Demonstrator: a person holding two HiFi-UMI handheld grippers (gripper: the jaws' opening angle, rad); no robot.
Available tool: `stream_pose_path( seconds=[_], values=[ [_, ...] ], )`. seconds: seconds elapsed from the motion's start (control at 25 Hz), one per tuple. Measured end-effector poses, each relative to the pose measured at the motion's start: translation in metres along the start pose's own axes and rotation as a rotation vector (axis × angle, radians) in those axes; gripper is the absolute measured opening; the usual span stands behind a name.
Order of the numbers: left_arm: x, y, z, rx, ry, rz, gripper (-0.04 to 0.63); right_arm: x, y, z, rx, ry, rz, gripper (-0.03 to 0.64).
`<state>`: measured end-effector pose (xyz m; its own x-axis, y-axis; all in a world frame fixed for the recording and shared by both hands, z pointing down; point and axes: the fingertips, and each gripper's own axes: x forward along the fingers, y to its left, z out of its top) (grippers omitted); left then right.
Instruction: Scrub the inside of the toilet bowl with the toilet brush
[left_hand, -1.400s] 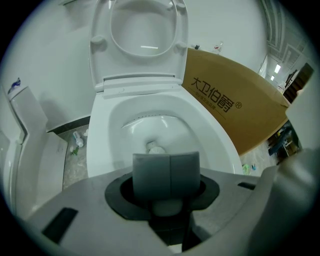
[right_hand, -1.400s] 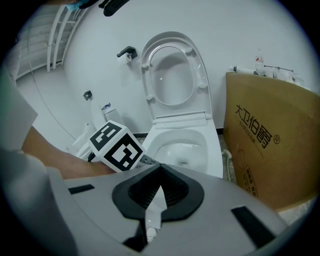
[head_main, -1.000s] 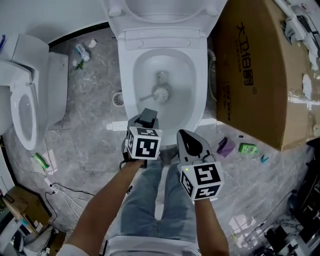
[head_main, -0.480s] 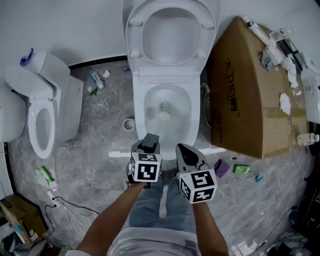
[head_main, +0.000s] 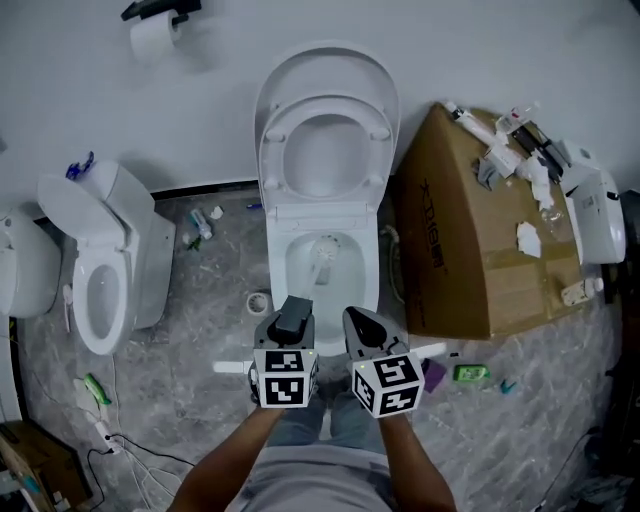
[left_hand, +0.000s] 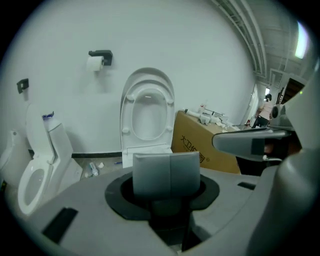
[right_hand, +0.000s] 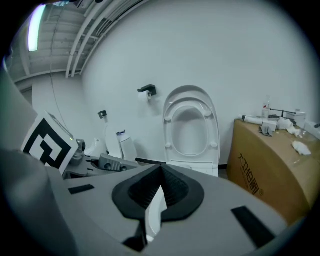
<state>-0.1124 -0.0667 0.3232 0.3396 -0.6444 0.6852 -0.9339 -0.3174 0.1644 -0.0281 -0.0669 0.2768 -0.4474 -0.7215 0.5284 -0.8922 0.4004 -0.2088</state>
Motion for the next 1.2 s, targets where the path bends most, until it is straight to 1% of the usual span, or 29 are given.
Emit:
stream_pose_path(
  seconds=[0.08, 0.32, 0.4, 0.76, 1.0, 1.2],
  values=[
    [-0.016, -0.006, 0.019, 0.018, -0.046, -0.012, 0.152, -0.008, 0.004, 0.015, -0.009, -0.023, 0.002, 0.000],
    [-0.052, -0.023, 0.064, 0.035, -0.177, -0.044, 0.152, -0.029, 0.017, 0.050, -0.050, -0.083, 0.004, 0.000],
    [-0.059, -0.025, 0.075, 0.040, -0.205, -0.050, 0.152, -0.033, 0.020, 0.060, -0.056, -0.106, 0.003, 0.000],
    [-0.073, -0.025, 0.101, 0.042, -0.253, -0.054, 0.152, -0.044, 0.024, 0.089, -0.069, -0.155, -0.008, 0.000],
    [-0.081, -0.027, 0.108, 0.047, -0.271, -0.055, 0.152, -0.048, 0.033, 0.095, -0.080, -0.170, 0.000, 0.000],
    [-0.085, -0.030, 0.106, 0.051, -0.276, -0.057, 0.152, -0.053, 0.035, 0.093, -0.076, -0.181, -0.001, 0.000]
  ],
)
